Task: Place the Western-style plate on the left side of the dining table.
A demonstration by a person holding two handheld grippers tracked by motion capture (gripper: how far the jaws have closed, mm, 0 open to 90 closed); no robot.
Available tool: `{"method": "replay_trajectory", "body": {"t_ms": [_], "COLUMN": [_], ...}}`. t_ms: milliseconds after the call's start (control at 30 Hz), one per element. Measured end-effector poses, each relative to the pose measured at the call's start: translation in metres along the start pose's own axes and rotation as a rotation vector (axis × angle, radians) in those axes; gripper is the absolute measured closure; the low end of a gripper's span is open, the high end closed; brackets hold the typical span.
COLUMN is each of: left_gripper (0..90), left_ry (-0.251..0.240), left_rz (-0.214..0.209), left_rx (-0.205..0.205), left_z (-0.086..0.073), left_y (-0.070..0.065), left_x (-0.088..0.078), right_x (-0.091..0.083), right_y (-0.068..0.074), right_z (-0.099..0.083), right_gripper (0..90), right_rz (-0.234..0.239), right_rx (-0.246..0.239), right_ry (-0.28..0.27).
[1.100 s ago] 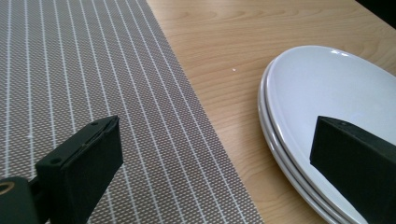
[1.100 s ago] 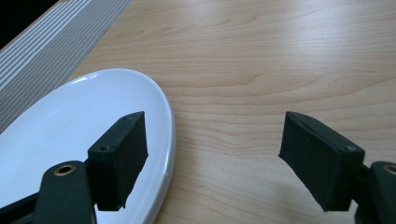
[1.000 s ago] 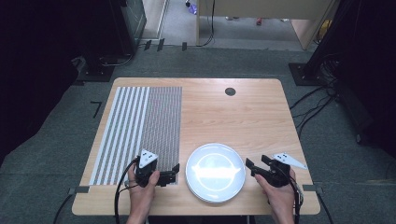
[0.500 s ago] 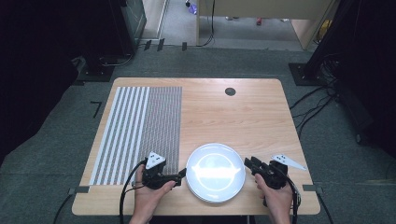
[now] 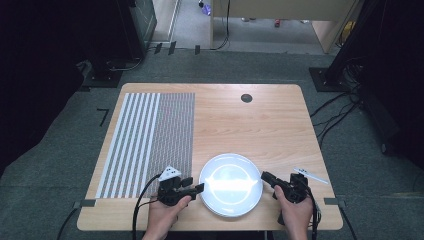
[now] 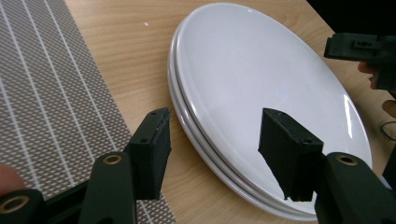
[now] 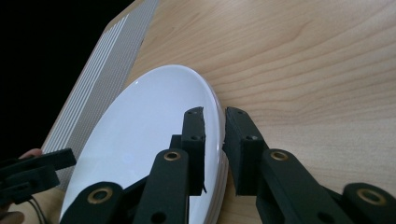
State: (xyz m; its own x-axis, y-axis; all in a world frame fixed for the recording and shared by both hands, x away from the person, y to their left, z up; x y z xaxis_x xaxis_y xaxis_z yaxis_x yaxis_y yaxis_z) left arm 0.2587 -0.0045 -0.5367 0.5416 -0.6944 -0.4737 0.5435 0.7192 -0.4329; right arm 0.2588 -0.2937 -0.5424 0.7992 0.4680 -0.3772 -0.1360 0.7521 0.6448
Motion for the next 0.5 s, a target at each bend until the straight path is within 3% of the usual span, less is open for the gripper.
{"method": "replay_trajectory", "body": {"t_ms": [133,400,500], "left_gripper": [44.7,45.7,45.6], "left_ry": [0.014,0.025,0.046], "left_rz": [0.003,0.014,-0.028], "left_rx": [-0.003,-0.019,-0.041], "left_z": [-0.0025,-0.0048,-0.0078], "left_y": [0.0006,0.0048,0.0010], "left_x": [0.0017,0.0026,0.0057], "right_x": [0.0007,0.0021,0.0020], "right_y": [-0.0020,-0.0005,-0.0017], "right_z": [-0.0013,-0.0040,-0.0047], "right_gripper": [80.1,81.2,81.9], "right_rz": [-0.016,0.004,0.015], "right_rx": [0.009,0.041,0.059], "right_ry": [0.014,0.041,0.051]}}
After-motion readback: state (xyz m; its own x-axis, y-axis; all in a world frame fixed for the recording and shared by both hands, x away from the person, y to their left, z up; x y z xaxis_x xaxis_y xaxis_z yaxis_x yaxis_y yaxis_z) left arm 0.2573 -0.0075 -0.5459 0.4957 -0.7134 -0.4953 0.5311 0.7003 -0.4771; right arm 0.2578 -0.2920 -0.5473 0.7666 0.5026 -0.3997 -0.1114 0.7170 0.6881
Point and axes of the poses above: each handheld gripper's, and its own axes: x roughly forward along the jaws, z roughly out of its top, y roughly to its left, the point moved 7 cm from there along x, roughly forward along the jaws, and after that the axes turned 9 degrees about -y, right-handed, at the moved point
